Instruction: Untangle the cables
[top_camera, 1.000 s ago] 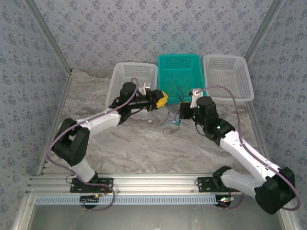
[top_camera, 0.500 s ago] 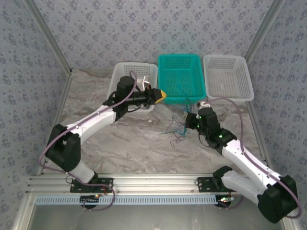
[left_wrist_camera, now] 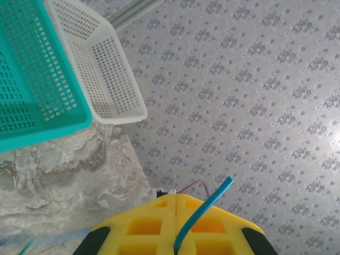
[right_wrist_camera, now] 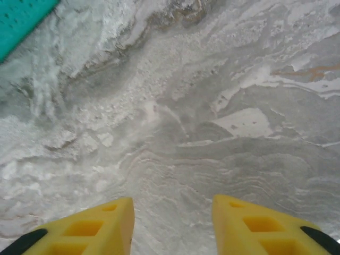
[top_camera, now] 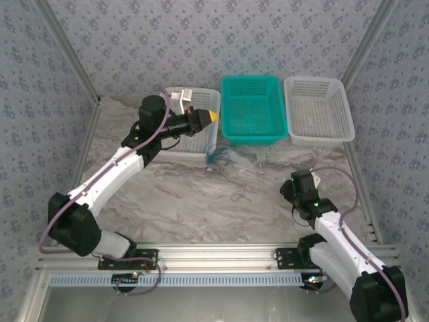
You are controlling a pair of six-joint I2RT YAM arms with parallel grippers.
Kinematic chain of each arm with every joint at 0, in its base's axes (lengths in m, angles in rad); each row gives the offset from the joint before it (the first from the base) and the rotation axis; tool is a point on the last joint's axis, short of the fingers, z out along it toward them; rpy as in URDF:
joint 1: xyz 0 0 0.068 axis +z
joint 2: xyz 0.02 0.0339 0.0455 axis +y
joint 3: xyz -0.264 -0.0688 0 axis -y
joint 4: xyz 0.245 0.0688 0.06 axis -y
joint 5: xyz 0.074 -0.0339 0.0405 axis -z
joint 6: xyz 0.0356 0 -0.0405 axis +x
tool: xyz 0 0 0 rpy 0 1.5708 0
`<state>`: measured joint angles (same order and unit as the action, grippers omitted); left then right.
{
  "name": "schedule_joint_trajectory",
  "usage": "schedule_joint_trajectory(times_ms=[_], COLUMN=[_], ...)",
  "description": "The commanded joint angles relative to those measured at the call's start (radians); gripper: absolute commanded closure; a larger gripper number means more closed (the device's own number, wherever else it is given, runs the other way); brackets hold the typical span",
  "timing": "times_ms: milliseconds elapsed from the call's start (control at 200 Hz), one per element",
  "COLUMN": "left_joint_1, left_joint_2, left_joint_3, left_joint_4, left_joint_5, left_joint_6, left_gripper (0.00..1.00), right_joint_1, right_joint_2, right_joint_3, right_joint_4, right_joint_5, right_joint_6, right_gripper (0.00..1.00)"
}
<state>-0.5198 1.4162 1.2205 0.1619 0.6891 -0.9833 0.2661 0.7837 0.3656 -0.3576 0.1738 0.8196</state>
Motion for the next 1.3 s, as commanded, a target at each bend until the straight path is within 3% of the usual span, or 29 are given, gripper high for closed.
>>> schedule_joint_trajectory(times_ms=[0,145,260,355,550,735,834,869,989,1079,1154,1294], left_joint_1=[-0.014,-0.019,-0.021,-0.025,-0.031,-0.032,-0.032,-0.031,-0.025,-0.015,-0.003,0.036], left_joint_2=[0.01,0.013,0.006,-0.003,-0.016,-0.037,-0.065,-0.073,-0.086,-0.096,-0.109,-0.134], left_joint_3=[0.032,0.036,0.031,0.025,0.017,0.012,-0.002,-0.005,-0.002,-0.009,-0.019,-0.025], left_joint_4=[0.015,0.006,-0.007,-0.012,-0.018,-0.034,-0.039,-0.043,-0.06,-0.069,-0.068,-0.092], left_joint_5=[0.027,0.024,0.015,0.006,-0.009,-0.029,-0.051,-0.061,-0.072,-0.088,-0.103,-0.116], left_joint_6=[0.041,0.043,0.046,0.049,0.049,0.053,0.062,0.068,0.079,0.081,0.082,0.092], left_gripper=[1.0,1.0,1.0,1.0,1.0,1.0,1.0,1.0,1.0,1.0,1.0,1.0], right_joint_1=[0.0,0.052,0.153,0.261,0.407,0.446,0.465,0.466,0.453,0.443,0.442,0.421], right_joint_2=[-0.02,0.016,0.096,0.192,0.44,0.632,0.678,0.686,0.71,0.707,0.7,0.673], right_joint_3=[0.056,0.108,0.181,0.255,0.441,0.468,0.447,0.437,0.423,0.406,0.396,0.35], right_joint_4=[0.085,0.298,0.423,0.476,0.416,0.412,0.416,0.427,0.428,0.447,0.424,0.346], right_joint_5=[-0.118,-0.317,-0.384,-0.391,-0.452,-0.425,-0.343,-0.313,-0.285,-0.332,-0.309,-0.174], right_joint_6=[-0.068,-0.162,-0.217,-0.264,-0.36,-0.369,-0.369,-0.365,-0.352,-0.35,-0.343,-0.265], right_gripper=[0.45,0.38,0.32,0.22,0.21,0.23,0.24,0.28,0.71,0.91,1.0,1.0])
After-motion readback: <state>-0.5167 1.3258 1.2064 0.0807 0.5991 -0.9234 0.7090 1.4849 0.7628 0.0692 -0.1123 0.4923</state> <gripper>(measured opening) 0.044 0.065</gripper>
